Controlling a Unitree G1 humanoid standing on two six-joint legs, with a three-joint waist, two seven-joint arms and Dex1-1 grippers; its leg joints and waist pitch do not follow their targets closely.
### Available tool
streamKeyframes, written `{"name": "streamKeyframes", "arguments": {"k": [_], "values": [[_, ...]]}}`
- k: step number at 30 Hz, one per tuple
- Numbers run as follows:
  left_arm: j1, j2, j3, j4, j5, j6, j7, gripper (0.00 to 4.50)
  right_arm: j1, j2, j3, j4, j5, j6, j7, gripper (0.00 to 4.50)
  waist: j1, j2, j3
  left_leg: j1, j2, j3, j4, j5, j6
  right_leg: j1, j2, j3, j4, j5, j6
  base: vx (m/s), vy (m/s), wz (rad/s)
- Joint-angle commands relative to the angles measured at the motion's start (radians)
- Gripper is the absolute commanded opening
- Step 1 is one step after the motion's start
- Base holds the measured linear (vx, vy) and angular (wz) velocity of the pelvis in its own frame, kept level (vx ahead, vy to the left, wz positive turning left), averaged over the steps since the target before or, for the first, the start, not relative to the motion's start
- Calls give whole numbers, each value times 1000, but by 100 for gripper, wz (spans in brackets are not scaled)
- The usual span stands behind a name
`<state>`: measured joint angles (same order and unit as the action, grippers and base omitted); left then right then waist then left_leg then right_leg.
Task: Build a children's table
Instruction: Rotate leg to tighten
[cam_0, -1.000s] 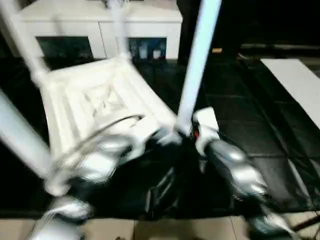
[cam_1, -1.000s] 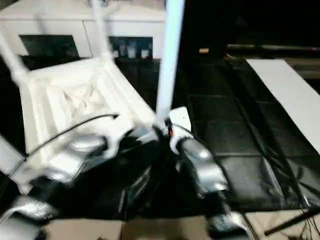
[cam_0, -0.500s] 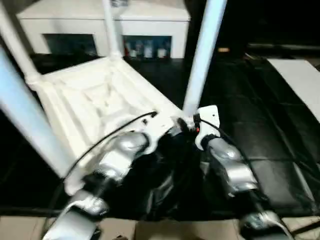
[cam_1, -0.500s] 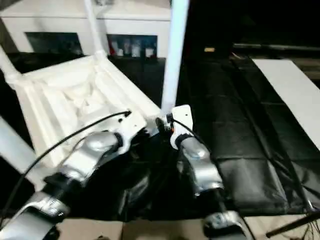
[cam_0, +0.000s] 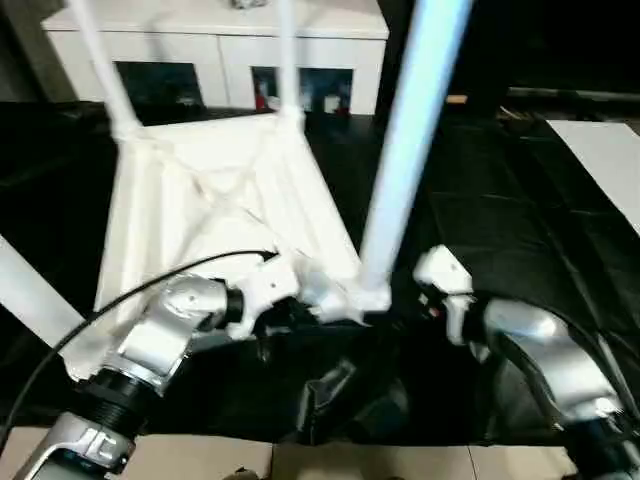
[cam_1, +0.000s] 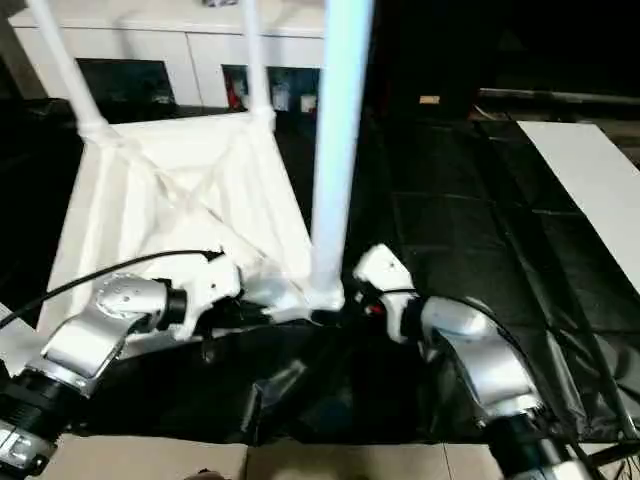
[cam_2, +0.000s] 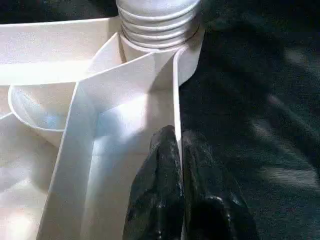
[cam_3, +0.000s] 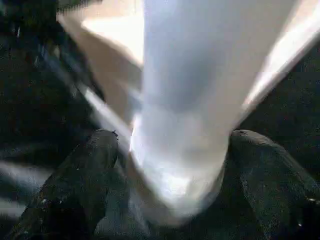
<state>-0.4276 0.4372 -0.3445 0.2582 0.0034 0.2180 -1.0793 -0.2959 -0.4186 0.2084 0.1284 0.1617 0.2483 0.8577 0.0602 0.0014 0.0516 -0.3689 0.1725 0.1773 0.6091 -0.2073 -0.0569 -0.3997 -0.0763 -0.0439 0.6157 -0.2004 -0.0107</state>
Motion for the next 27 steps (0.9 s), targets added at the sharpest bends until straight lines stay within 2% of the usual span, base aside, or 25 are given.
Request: {"name": "streamKeyframes", "arguments": {"k": [1, 5, 6, 8, 15, 17, 24, 26, 27], "values": [[2, -3, -27, -8, 0, -7, -20, 0, -14, 11, 5, 11, 11, -2, 4, 383, -3, -10, -58, 12, 58, -14, -80, -136, 69, 46, -67, 45, -65, -117, -243, 0, 0, 0], [2, 4, -24, -10, -2, -6, -29, 0, -23, 16, 15, 32, 10, 1, 20, 383, -2, -12, -61, 10, 56, -14, -77, -100, 73, 50, -67, 45, -59, -66, -243, 0, 0, 0], [2, 4, -24, -10, -2, -6, -29, 0, -23, 16, 15, 32, 10, 1, 20, 357, -1, -11, -61, 9, 56, -14, -77, -95, 75, 50, -67, 44, -58, -60, -244, 0, 0, 0], [1, 6, -21, -9, 0, -3, -29, 0, -27, 15, 18, 43, 0, 1, 21, 350, -2, -14, -61, 9, 54, -13, -76, -96, 80, 51, -67, 44, -59, -60, -247, 0, 0, 0], [2, 13, -18, -5, 0, -3, -22, 0, -36, 18, 18, 62, -5, 2, 24, 288, -1, -11, -62, 10, 55, -14, -75, -96, 77, 50, -67, 44, -58, -72, -243, 0, 0, 0], [3, 14, -18, -5, -1, -2, -21, 0, -36, 18, 17, 63, -3, 5, 26, 272, -2, -13, -62, 9, 55, -13, -75, -92, 78, 51, -67, 44, -57, -63, -244, 0, 0, 0], [3, 17, -23, 7, 5, -4, -20, 0, -30, 14, 32, 74, -22, -6, 32, 261, -1, -11, -63, 10, 54, -13, -74, -90, 80, 51, -66, 43, -56, -58, -247, 0, 0, 0], [4, 10, -28, 15, 22, 3, 8, 0, -34, 34, 33, 104, -53, -13, -26, 260, -2, -11, -63, 9, 55, -14, -75, -90, 78, 51, -66, 43, -56, -60, -246, 0, 0, 0], [-4, -10, -34, 32, 46, 24, 55, 0, -45, 70, 24, 142, -82, -10, -113, 260, -6, -11, -60, 9, 54, -14, -77, -106, 69, 49, -66, 43, -61, -86, -244, 0, 0, 0]]}}
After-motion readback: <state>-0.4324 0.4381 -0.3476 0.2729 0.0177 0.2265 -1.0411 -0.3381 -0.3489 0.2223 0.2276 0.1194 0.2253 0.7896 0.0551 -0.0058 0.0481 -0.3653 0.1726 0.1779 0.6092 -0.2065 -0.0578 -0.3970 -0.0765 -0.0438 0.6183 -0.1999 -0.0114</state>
